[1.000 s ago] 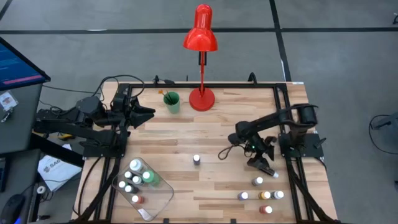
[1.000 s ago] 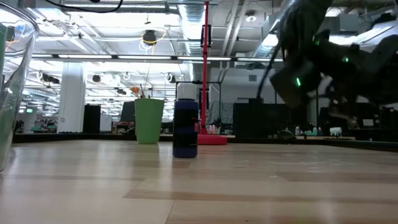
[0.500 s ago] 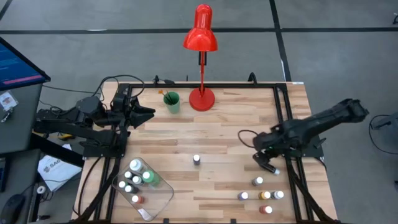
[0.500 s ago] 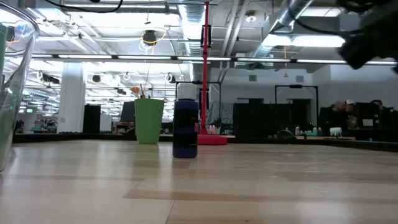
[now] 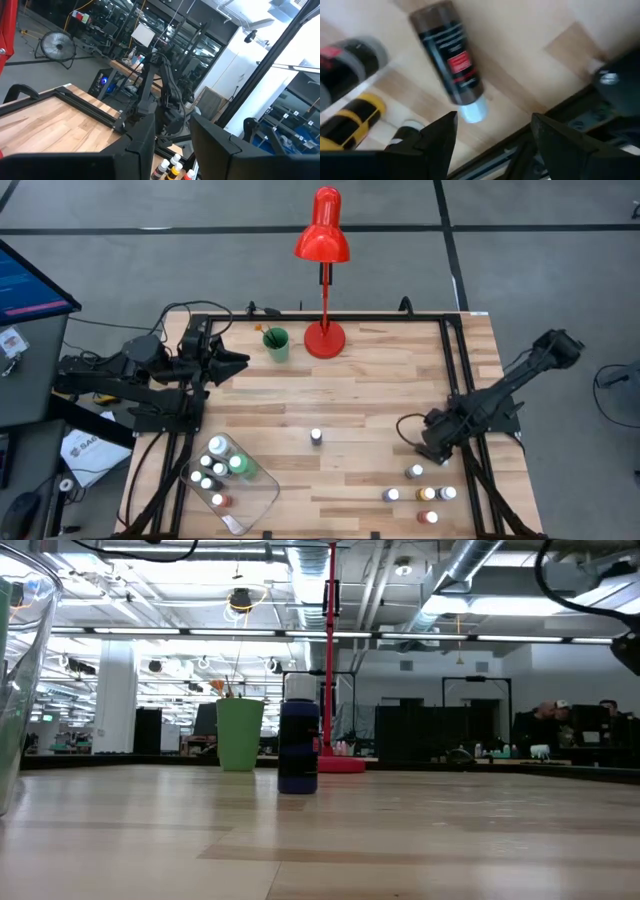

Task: Pick & Place Paint Supplies
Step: Adjust the brown coloring bottle to the center of the table

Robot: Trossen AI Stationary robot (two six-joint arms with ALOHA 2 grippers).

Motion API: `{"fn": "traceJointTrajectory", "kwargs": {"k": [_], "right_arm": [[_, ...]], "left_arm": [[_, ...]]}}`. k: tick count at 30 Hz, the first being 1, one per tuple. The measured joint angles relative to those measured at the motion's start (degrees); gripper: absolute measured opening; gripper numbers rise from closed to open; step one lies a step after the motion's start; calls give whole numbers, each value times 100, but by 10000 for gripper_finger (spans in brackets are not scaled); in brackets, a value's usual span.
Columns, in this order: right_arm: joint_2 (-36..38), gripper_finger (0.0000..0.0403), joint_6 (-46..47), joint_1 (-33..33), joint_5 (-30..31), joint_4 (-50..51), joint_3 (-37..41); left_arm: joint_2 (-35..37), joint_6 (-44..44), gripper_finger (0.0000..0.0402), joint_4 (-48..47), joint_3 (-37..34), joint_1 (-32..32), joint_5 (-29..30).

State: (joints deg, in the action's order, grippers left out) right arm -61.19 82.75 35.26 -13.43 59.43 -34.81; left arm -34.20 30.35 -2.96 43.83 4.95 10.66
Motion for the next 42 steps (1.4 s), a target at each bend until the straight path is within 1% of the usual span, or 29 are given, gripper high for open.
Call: {"fn": "traceJointTrajectory", "kwargs": {"k": [4, 11, 19, 25, 29, 33, 36, 39, 42], "right_arm": [[0, 250, 169, 329, 32, -383, 151], [-4, 250, 726, 834, 297, -1184, 626], [-2, 250, 950, 1222, 331, -1280, 882], [-2, 243, 944, 1240, 454, -1469, 1079], [-2, 213, 894, 1242, 452, -1740, 1227], [7, 172, 856, 1240, 423, -1725, 1255], [6, 128, 839, 1212, 310, -1724, 1262], [9, 74, 811, 1167, 145, -1873, 1224], [11, 26, 615, 1096, 44, -1834, 1131]], "left_arm": [[-9, 7, 113, 9, 0, 2, 0], [-11, 13, 113, 9, 0, 2, 46], [-10, 59, 113, 35, 0, 1, 186], [-9, 184, 113, 49, 0, 2, 312], [-11, 190, 113, 52, 0, 2, 337], [-9, 207, 113, 52, 0, 1, 334], [-9, 205, 113, 55, 0, 1, 334], [-11, 201, 113, 57, 0, 1, 332], [-9, 167, 113, 57, 0, 1, 332]]}}
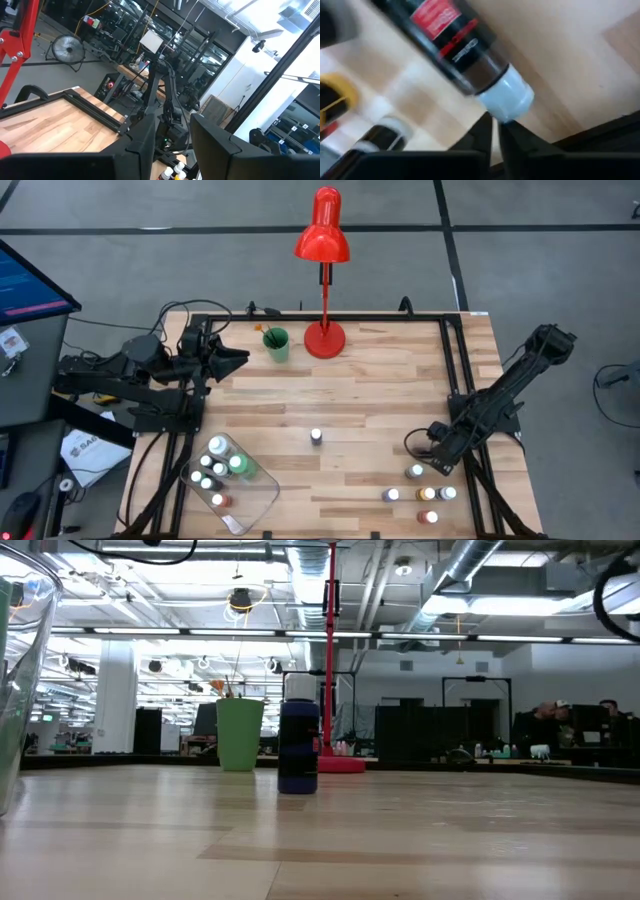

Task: Pick & Place Paint Supplies
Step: Adjust the brown coloring bottle to the center of the table

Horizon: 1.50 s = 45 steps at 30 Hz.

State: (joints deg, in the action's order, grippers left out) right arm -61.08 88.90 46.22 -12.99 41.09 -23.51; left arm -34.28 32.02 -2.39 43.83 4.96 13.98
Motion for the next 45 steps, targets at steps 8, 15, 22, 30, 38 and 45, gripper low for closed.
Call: {"fn": "traceJointTrajectory", "kwargs": {"k": [8, 15, 22, 30, 38, 45], "right_arm": [[1, 43, -408, -101, -153, 490, -461], [-4, 127, -1191, -101, 103, 992, -1014], [-7, 230, -1871, -108, 1035, 1617, -1051], [-10, 265, -2053, -208, 1150, 1259, -639], [-13, 265, -2050, -214, 1137, 697, -192], [-1, 265, -1781, -214, 1140, 291, 57]], "left_arm": [[0, -5, 113, 2, 0, 1, -2], [0, -18, 113, 6, 0, 0, -18], [0, -21, 113, 7, 0, 0, -26], [0, -16, 113, 9, 0, 1, -22], [-1, -14, 113, 9, 0, 1, -4], [0, -16, 113, 9, 0, -1, 29]]}}
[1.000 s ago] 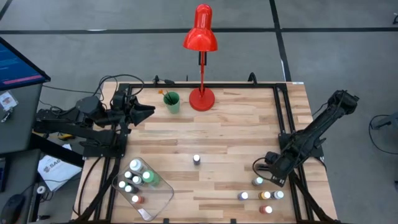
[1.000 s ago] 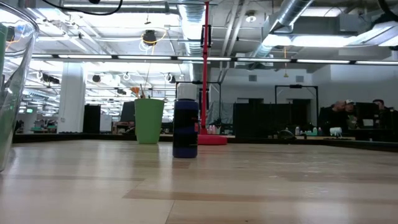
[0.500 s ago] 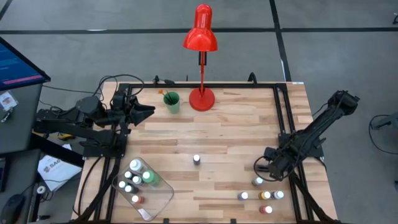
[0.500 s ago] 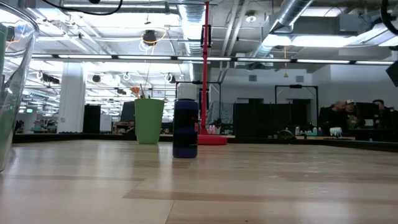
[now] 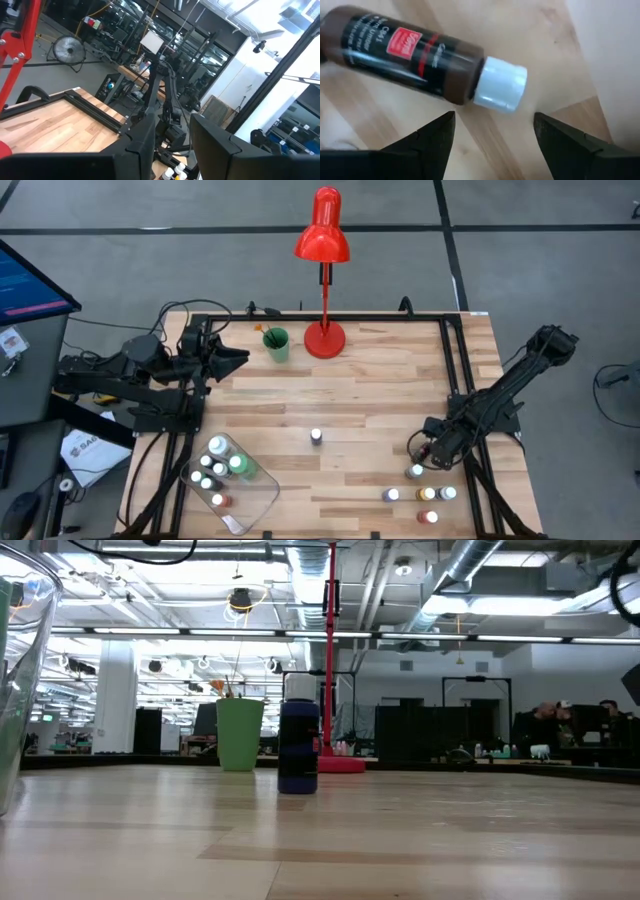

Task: Pick & Place Paint Supplies
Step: Adjust the brown coloring bottle to the center of the table

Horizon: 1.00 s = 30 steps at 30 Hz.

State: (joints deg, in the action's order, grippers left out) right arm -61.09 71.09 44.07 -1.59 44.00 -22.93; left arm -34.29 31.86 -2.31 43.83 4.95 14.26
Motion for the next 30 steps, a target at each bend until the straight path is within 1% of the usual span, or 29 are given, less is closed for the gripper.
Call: {"fn": "traceJointTrajectory", "kwargs": {"k": [2, 4, 5, 8, 12, 14, 15, 17, 19, 21, 24, 30], "right_arm": [[4, 265, 439, -27, -92, 133, -56], [47, 265, 898, -84, -605, 458, -123], [85, 265, 1035, -115, -779, 417, -142], [238, 265, 1974, -295, -1204, 154, -260], [376, 265, 3251, -415, -1576, 130, -364], [476, 265, 3909, -413, -1568, 133, -370], [528, 265, 4307, -413, -1469, 79, -368], [600, 265, 5185, -430, -1051, -55, -370], [634, 265, 5786, -458, -699, -152, -370], [676, 265, 6218, -494, -587, -91, -370], [688, 265, 6377, -622, -587, 28, -370], [573, 265, 6401, -1148, -465, 374, -370]], "left_arm": [[-2, 0, 113, 0, 0, 0, 136], [0, -1, 113, 0, 0, 0, 316], [0, 0, 113, 2, 1, 0, 400], [-34, 4, 113, 7, 2, 0, 590], [-82, 0, 113, 11, 2, -13, 591], [-96, 0, 113, -9, 2, -17, 590], [-108, 0, 113, 4, 2, -17, 590], [-109, -2, 113, 7, 2, -17, 590], [-109, -2, 113, 11, 2, -17, 590], [-109, -3, 113, 14, 2, -17, 590], [-98, -5, 113, 19, 2, -17, 590], [-96, -7, 113, 28, 2, -17, 480]]}}
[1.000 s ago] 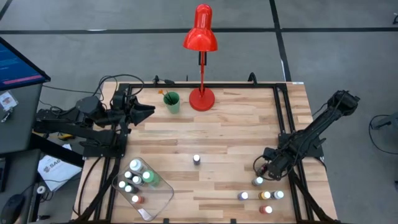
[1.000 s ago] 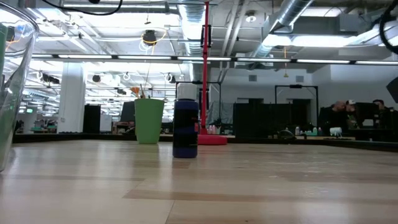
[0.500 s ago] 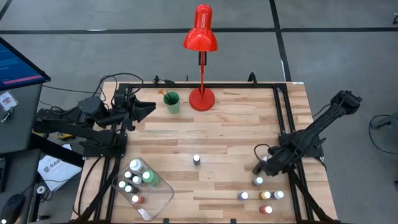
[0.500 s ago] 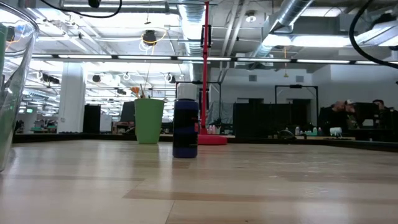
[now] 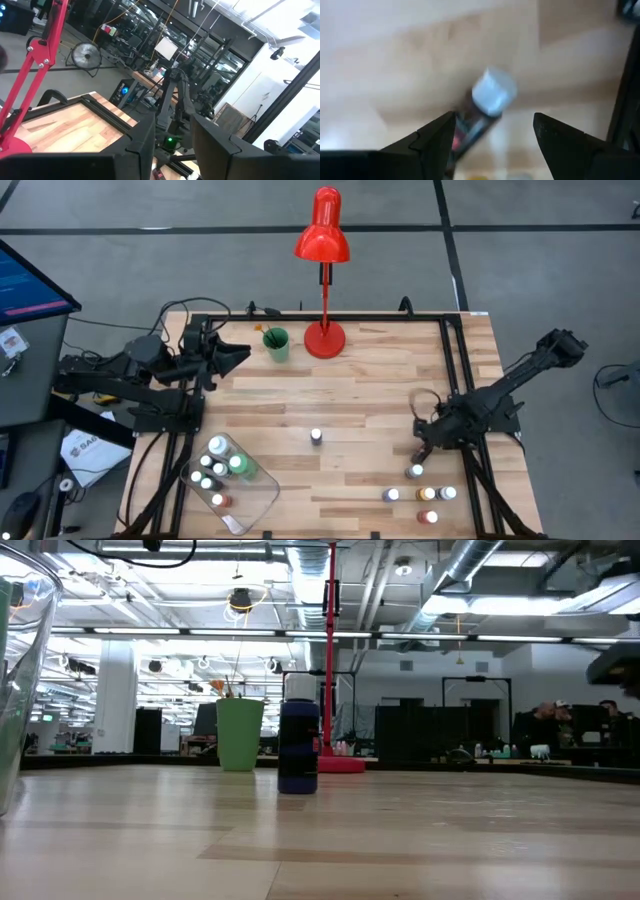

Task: Pick & Place Paint Supplies
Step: Adjust the brown coloring bottle to the center of the table

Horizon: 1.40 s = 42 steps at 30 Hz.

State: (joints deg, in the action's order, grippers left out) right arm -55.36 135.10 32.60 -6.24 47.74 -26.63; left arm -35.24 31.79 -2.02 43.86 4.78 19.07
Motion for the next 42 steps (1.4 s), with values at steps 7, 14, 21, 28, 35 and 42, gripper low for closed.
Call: {"fn": "traceJointTrajectory", "kwargs": {"k": [7, 14, 21, 28, 35, 42], "right_arm": [[-398, 265, 36, -589, 10, 171, 0], [-857, 265, 14, -912, -203, -73, 0], [-1092, 243, -3, -1299, -246, -416, 0], [-1516, 167, -228, -1645, -292, -895, -10], [-1758, 111, -770, -2020, -422, -1005, -28], [-1782, 128, -1649, -2243, 654, -861, -331]], "left_arm": [[0, -29, 113, 0, 0, 0, -288], [0, -497, 113, -1, 0, 0, -293], [0, -647, 113, -2, 0, 0, -291], [0, -907, 113, -2, 0, 0, -288], [0, -907, 113, -2, 0, 0, -286], [0, -909, 113, -2, 0, 0, -284]]}}
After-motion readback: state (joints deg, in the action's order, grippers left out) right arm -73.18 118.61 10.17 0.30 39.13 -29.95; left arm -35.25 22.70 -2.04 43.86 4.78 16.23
